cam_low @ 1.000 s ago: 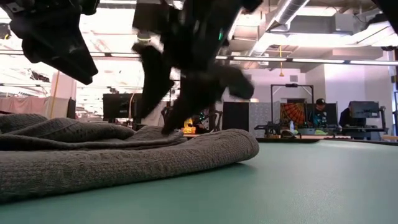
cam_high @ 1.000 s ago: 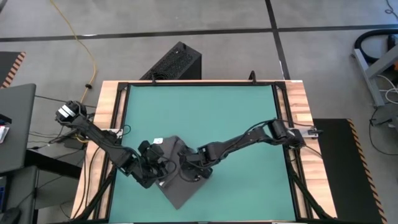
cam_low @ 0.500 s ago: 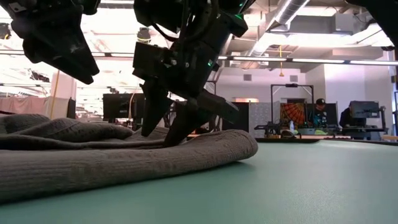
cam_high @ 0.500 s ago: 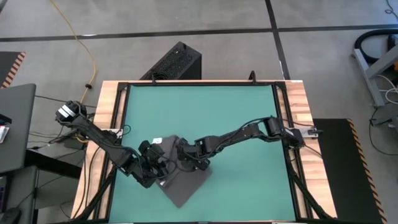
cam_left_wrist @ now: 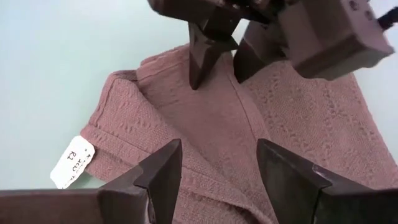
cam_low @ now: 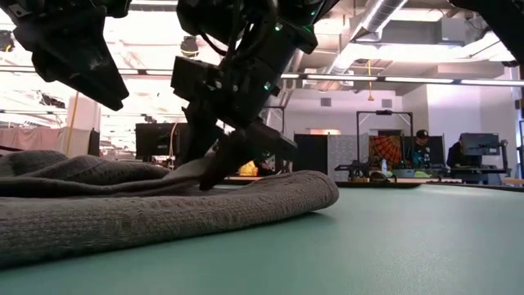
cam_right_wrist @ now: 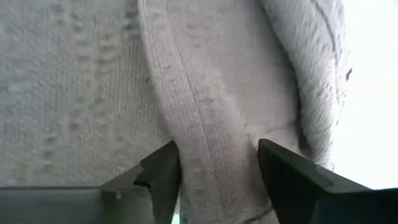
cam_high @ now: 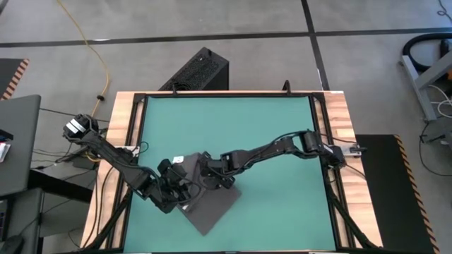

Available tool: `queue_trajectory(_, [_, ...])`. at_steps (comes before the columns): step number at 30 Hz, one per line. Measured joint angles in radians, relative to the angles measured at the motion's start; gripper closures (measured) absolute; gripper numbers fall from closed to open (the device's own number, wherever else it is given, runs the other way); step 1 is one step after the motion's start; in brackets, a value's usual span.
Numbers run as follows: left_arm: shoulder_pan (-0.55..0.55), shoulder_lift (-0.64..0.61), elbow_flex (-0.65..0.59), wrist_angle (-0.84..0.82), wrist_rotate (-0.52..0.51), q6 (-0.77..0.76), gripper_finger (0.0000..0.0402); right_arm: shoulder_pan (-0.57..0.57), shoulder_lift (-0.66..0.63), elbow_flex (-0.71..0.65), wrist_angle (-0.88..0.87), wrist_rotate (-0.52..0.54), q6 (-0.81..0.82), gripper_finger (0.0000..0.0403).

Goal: Roll towel into tight, uniform cylinder
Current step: Roll the gray towel

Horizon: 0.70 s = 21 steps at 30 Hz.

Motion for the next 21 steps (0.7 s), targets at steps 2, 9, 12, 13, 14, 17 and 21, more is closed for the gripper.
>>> queue_trajectory(2, [0.000, 0.000, 0.000, 0.000, 0.001, 0.000, 0.0206, -0.001, 0.001, 0.000, -0.012, 0.001, 0.001, 0.0203])
queue_trajectory(9, [0.000, 0.000, 0.000, 0.003, 0.015, -0.006, 0.0206, 0.001, 0.001, 0.000, -0.010, 0.003, 0.001, 0.0331])
queue_trajectory(12, [-0.002, 0.000, 0.000, 0.012, 0.033, 0.003, 0.0206, 0.001, 0.001, 0.000, -0.011, 0.005, 0.003, 0.0383])
queue_trajectory(13, [-0.009, 0.000, 0.000, 0.027, 0.031, 0.024, 0.0206, 0.001, 0.001, 0.000, -0.005, 0.017, 0.014, 0.0383])
queue_trajectory(14, [-0.018, 0.000, 0.000, 0.049, 0.025, 0.052, 0.0207, 0.003, 0.001, 0.000, 0.005, 0.037, 0.029, 0.0383])
queue_trajectory(17, [-0.048, 0.000, 0.000, 0.113, -0.005, 0.127, 0.0213, 0.003, -0.006, 0.000, 0.011, 0.087, 0.060, 0.0383])
queue_trajectory(21, [-0.059, 0.014, 0.001, 0.142, -0.020, 0.152, 0.0222, 0.000, -0.047, 0.000, 0.016, 0.085, 0.146, 0.0383])
